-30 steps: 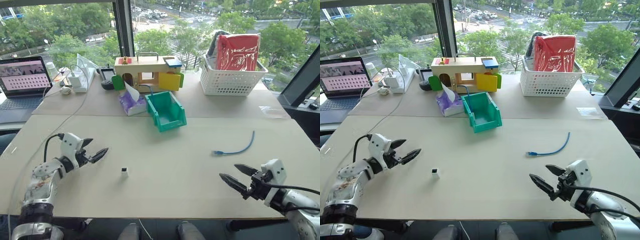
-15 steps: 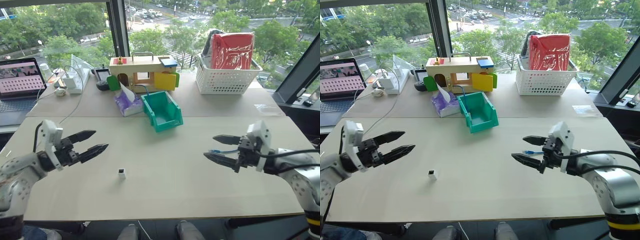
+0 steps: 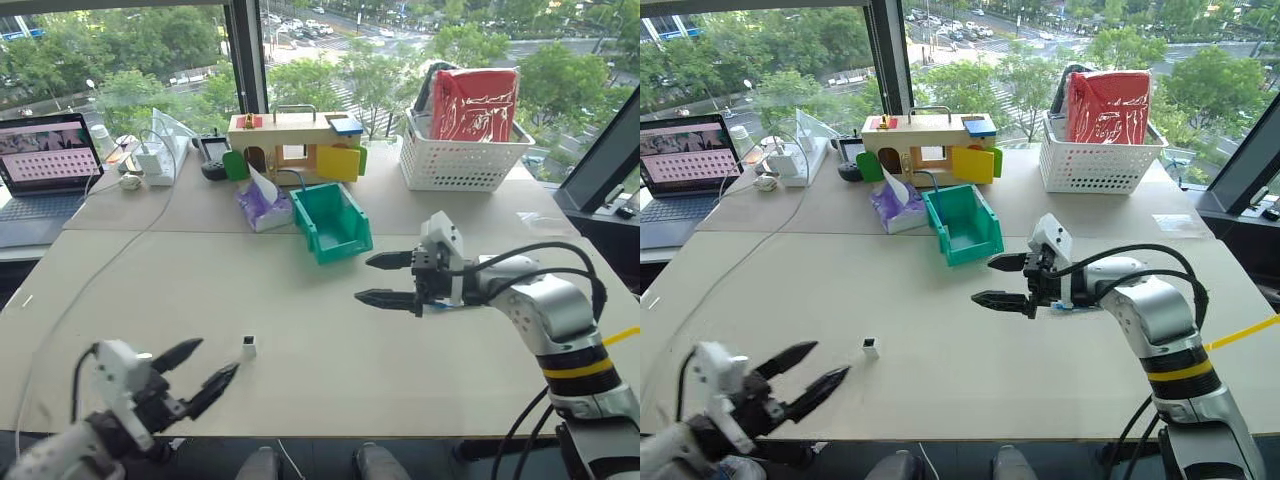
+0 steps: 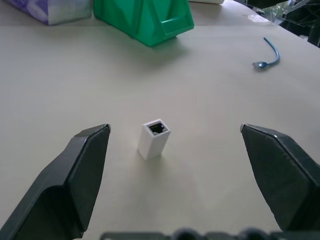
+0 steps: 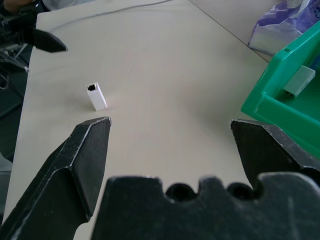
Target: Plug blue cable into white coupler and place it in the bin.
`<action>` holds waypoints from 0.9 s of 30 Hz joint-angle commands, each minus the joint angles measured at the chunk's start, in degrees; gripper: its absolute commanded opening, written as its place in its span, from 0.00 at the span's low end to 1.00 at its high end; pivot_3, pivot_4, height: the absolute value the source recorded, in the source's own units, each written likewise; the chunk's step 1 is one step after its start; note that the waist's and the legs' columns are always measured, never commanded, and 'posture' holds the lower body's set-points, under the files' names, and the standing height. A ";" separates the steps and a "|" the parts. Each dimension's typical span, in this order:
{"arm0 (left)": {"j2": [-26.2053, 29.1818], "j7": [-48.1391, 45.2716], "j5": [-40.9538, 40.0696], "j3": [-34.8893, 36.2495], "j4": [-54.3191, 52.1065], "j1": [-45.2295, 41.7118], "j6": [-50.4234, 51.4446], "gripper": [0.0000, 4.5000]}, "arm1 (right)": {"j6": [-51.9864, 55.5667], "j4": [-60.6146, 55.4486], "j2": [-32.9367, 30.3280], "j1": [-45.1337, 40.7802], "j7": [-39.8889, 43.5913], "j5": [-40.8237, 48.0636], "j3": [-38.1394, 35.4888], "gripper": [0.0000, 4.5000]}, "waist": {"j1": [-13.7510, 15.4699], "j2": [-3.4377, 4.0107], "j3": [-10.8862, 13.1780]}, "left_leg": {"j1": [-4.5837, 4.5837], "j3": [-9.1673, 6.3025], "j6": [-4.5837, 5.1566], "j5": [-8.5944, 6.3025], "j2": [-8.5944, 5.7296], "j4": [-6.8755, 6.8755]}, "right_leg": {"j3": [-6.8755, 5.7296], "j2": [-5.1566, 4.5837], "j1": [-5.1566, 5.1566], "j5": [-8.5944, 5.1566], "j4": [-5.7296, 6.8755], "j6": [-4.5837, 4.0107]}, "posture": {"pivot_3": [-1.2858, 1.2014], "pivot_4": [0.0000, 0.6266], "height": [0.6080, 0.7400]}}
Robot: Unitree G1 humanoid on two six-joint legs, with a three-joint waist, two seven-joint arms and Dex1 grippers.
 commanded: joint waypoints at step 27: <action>49.46 -39.15 -25.55 -9.49 33.72 -57.36 11.73 1.00 | -5.29 3.24 -12.64 11.38 0.96 -7.66 -8.52 0.98 | -0.56 0.24 0.08 | 0.04 0.26 0.03 0.01 0.08 -0.17 | -0.05 0.04 -0.26 -0.33 0.13 0.19 | 0.52 0.24 0.94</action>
